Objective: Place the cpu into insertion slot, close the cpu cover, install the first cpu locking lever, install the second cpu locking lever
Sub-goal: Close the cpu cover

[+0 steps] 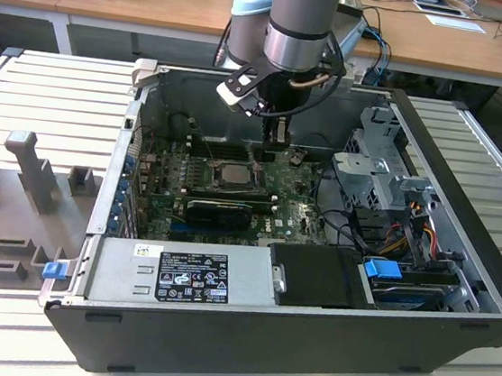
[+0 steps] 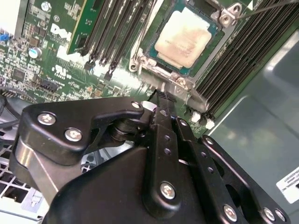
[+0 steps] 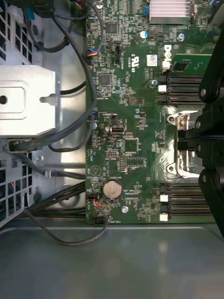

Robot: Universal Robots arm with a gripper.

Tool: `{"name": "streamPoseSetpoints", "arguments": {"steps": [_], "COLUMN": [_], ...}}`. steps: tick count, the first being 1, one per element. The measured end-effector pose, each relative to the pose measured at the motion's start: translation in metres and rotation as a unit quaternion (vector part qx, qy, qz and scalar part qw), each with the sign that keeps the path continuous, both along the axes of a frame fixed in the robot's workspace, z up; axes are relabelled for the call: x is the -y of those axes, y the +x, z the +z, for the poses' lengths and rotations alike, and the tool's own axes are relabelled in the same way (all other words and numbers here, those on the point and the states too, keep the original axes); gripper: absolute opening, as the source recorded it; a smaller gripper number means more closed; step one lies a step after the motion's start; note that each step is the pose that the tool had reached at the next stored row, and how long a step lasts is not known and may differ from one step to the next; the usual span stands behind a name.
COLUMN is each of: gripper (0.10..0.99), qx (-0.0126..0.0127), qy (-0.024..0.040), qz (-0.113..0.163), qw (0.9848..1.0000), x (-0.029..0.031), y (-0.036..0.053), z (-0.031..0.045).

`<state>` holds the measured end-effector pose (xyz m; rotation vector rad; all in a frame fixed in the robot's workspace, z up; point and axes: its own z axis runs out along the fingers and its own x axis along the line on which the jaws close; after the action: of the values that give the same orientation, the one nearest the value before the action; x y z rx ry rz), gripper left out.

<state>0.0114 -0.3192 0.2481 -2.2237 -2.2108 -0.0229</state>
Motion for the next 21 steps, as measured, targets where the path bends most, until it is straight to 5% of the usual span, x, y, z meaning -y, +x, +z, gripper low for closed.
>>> {"name": "streamPoseSetpoints", "arguments": {"steps": [10, 17, 19, 21], "gripper": [0.106, 0.106, 0.106, 0.106], "qx": [0.0002, 0.0003, 0.0040, 0.0047], "qy": [0.0004, 0.0003, 0.0003, 0.0002], "qz": [0.000, 0.006, 0.007, 0.009], "qw": [1.0000, 1.0000, 1.0000, 0.9999], "x": [-0.0001, 0.0003, 0.0003, 0.0004], "y": [-0.0204, -0.0336, -0.0403, -0.0430], "z": [-0.0010, -0.0174, -0.0203, -0.0212]}}
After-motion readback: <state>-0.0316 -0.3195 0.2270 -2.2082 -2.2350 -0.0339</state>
